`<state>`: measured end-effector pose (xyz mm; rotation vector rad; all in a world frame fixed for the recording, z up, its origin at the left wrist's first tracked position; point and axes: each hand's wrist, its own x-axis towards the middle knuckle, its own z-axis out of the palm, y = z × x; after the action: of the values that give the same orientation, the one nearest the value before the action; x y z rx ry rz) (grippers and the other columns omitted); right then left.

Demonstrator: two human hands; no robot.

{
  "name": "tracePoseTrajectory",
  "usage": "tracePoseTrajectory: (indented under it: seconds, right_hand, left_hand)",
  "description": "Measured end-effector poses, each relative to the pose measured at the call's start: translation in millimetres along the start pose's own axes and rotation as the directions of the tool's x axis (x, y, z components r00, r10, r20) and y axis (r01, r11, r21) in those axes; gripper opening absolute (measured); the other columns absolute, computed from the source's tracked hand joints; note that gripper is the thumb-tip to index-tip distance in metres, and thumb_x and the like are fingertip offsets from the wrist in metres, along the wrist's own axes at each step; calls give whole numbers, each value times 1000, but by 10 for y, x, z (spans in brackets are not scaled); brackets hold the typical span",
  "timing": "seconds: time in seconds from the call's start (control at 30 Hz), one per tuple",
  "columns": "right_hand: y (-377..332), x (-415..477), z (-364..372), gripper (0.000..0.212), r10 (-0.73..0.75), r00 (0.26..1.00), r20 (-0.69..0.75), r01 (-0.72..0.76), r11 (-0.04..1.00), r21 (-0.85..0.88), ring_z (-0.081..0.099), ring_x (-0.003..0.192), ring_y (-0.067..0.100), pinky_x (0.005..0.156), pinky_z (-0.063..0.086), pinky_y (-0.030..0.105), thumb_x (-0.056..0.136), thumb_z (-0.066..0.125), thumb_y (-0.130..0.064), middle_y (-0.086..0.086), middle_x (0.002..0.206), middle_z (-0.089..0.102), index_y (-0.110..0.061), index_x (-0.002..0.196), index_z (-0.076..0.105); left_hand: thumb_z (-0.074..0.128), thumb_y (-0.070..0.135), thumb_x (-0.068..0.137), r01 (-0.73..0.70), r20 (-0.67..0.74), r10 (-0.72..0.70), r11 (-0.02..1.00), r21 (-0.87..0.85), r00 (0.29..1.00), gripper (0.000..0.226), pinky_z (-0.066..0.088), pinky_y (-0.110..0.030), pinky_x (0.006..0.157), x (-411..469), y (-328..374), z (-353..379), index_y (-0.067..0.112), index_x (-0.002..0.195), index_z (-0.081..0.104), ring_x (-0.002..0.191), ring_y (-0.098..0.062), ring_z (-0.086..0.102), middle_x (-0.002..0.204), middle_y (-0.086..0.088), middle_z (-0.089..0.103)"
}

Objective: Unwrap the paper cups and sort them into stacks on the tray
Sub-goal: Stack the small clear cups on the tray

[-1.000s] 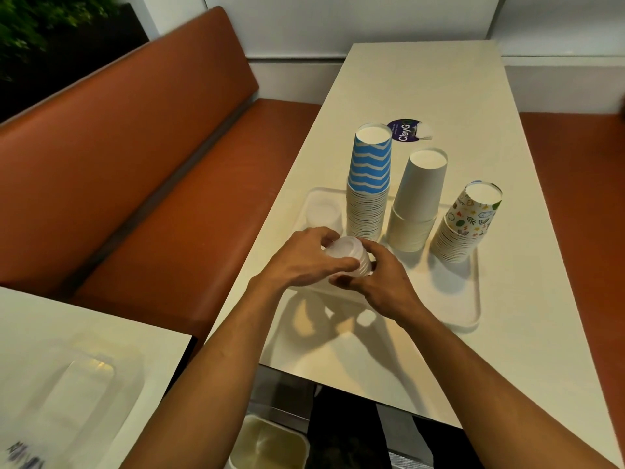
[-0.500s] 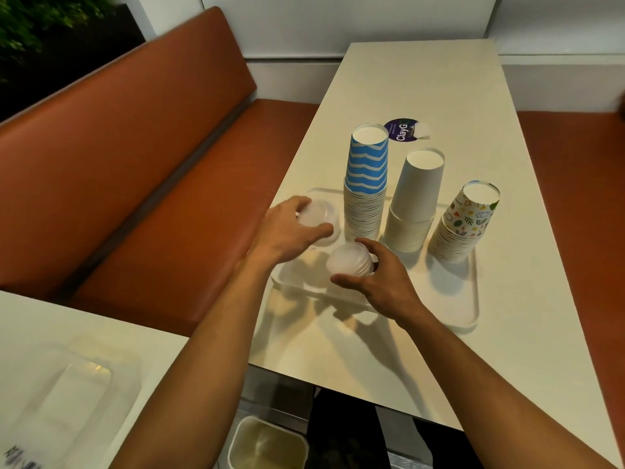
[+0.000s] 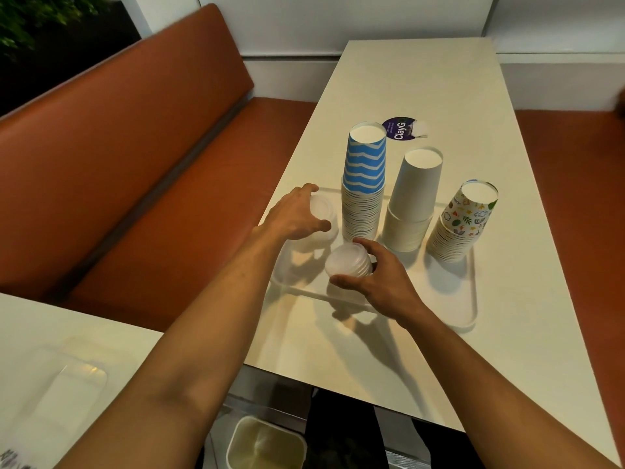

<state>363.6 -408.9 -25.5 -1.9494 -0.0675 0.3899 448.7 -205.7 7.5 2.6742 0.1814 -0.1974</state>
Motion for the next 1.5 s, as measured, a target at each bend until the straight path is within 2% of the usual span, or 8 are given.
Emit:
tracePoseTrajectory:
  seconds: [0.23,0.5,0.7,0.87,1.0,1.13,1.23,1.5]
  right_hand:
    - [-10,-5,-8,93,6,1000,8,-6,1000,3,51,130,23,106,47,39,73,93,-31,-1,148,51,-25,152,44]
    - [-23,-3,-10,92,0,1000,6,0,1000,0,52,130,25,111,49,45,73,93,-31,-1,147,52,-25,151,45]
    - [-19,0,-19,91,-9,1000,8,9,1000,-1,53,128,24,109,49,44,74,93,-31,-1,147,52,-25,151,45]
    - [-11,-1,-21,92,-11,1000,5,11,1000,-4,54,129,25,110,49,48,73,94,-32,-2,146,54,-26,151,46]
    - [19,-45,-21,92,-22,1000,-10,22,1000,3,53,128,23,109,50,46,71,95,-32,-3,144,54,-28,149,47]
    - [0,-103,33,93,-42,999,-32,43,999,24,54,128,24,109,50,49,69,96,-33,-3,143,55,-29,148,48]
    - [-37,-146,87,94,-65,998,-22,66,997,32,57,125,22,107,52,46,69,96,-31,-4,142,56,-28,149,47]
    - [-85,-164,142,95,-97,995,6,97,995,29,60,121,22,98,52,29,70,96,-20,-1,139,59,-22,150,47]
  left_hand:
    - [84,43,81,-12,39,10,998,65,999,91,46,-47,108,74,42,9,25,155,36,140,-28,46,159,-2,41]
    - [92,36,72,-30,122,13,990,140,992,109,50,-50,105,114,102,8,32,159,27,136,-33,50,159,-6,37]
    - [94,33,71,-41,136,23,990,132,991,108,48,-48,108,154,120,-9,31,158,30,138,-32,49,158,-6,42]
    - [94,28,73,-1,183,-26,989,147,983,127,39,-53,114,75,107,-130,31,165,7,151,-36,31,170,-7,18]
    - [87,22,81,13,159,-43,983,184,986,116,34,-54,117,-174,94,-312,28,165,8,153,-34,25,171,-5,15]
    - [79,36,89,-14,23,16,994,-105,1000,86,41,-36,108,-539,46,-292,28,160,32,142,-24,45,162,-1,38]
    - [81,47,85,-18,67,45,931,-364,997,83,43,-28,100,-850,41,-116,25,155,42,130,-16,54,152,3,51]
    - [87,60,69,58,164,19,892,-449,986,96,53,-41,106,-1125,-41,161,26,150,49,123,-12,60,143,10,59]
